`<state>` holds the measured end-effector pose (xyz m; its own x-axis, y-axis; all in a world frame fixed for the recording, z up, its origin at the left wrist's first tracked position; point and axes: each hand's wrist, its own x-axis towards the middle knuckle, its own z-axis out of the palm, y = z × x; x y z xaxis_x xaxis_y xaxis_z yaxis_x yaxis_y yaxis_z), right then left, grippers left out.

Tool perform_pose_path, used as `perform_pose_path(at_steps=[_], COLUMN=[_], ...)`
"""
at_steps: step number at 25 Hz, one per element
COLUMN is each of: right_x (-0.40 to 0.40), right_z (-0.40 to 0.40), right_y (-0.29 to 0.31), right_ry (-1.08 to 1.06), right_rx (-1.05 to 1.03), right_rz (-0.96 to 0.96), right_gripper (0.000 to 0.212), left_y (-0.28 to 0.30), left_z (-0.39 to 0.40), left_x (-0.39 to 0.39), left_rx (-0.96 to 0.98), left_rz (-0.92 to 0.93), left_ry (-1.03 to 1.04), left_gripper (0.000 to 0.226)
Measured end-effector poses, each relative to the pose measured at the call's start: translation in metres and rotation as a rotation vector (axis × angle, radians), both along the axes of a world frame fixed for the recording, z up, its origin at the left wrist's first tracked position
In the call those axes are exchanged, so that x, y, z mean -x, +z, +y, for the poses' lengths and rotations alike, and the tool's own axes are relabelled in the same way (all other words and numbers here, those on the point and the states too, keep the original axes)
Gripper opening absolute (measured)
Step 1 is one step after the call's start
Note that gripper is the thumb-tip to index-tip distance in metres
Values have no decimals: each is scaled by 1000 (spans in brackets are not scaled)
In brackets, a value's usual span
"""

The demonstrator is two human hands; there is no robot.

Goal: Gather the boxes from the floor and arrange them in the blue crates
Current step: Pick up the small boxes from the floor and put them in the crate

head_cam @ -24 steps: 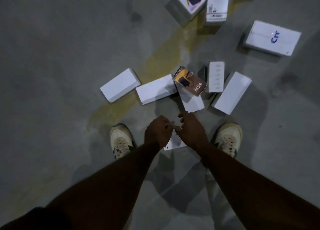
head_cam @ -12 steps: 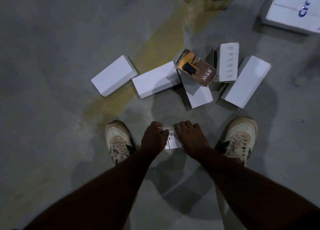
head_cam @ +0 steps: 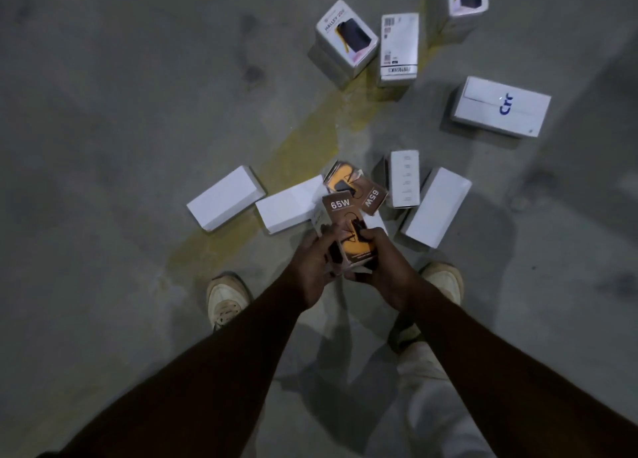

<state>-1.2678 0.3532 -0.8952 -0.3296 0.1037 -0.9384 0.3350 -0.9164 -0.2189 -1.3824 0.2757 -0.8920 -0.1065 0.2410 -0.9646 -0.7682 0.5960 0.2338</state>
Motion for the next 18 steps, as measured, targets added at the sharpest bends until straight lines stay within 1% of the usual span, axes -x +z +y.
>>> perform_pose_path(at_steps=[1, 2, 3, 4, 5, 6, 7, 8, 9, 11, 12, 13, 15, 16, 17, 18], right_x=[1, 2, 3, 3, 3, 3, 6, 11, 17, 32, 38, 43, 48, 49, 48, 46], right_z=[6, 9, 13, 16, 20, 24, 27, 32, 36, 41, 42, 42, 40, 39, 39, 40], right_y=[3, 4, 2, -3, -11, -20, -29, -39, -49, -72, -82, -89, -89, -83, -69, -51], right_ry=[18, 45, 101, 190, 317, 458, 593, 717, 837, 1026, 1057, 1046, 947, 841, 677, 483], right_rx=[-62, -155, -301, -516, -773, -1021, -1214, -1321, -1369, -1362, -1339, -1319, -1265, -1209, -1113, -970], right_rz=[-2, -10, -35, -103, -209, -308, -375, -398, -405, -440, -461, -477, -467, -437, -374, -278], right_gripper=[25, 24, 22, 18, 12, 16, 30, 45, 58, 76, 78, 72, 55, 52, 53, 55], left_y=[2, 2, 2, -1, -6, -10, -15, -19, -23, -32, -33, -33, -27, -21, -13, -4], left_z=[10, 16, 21, 22, 22, 19, 15, 9, 4, -10, -16, -21, -27, -27, -25, -21], left_x=[2, 3, 3, 5, 7, 11, 15, 20, 24, 34, 39, 43, 49, 49, 48, 46], left_rx=[-24, -33, -26, -8, 15, 41, 70, 89, 102, 103, 92, 83, 68, 69, 79, 99], left_rz=[5, 33, 83, 137, 185, 225, 268, 301, 319, 330, 323, 319, 334, 345, 356, 368], left_ry=[-9, -11, -12, 3, 26, 58, 77, 82, 71, 16, -4, -12, -26, -29, -25, -10], left_gripper=[52, 47, 41, 37, 37, 37, 37, 37, 37, 40, 42, 46, 49, 49, 49, 51])
